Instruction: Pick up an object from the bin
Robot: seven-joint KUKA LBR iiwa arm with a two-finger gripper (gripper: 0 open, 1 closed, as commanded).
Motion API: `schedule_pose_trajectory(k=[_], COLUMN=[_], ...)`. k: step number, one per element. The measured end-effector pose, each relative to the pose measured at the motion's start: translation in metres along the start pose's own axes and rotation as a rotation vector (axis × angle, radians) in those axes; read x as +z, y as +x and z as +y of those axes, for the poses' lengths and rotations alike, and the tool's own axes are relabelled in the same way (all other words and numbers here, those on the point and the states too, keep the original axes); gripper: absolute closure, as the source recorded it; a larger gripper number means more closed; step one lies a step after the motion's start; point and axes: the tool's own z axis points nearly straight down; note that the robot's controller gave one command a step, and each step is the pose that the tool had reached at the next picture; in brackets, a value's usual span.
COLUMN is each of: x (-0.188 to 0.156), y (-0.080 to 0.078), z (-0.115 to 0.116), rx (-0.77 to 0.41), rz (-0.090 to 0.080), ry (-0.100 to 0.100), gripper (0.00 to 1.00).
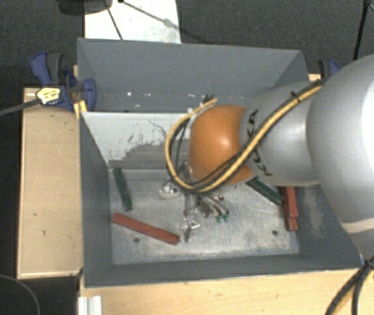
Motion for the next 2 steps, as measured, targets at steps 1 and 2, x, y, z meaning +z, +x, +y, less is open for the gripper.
schedule_pose_trajectory(k=[1, 2], x=[0.002, 0.007], y=[0.012, 0.021], z=[0.011, 0.071], rx=[0.019, -0.126], rz=[-0.005, -0.006], ry=[0.0, 0.003], gripper=[0.0, 1.0])
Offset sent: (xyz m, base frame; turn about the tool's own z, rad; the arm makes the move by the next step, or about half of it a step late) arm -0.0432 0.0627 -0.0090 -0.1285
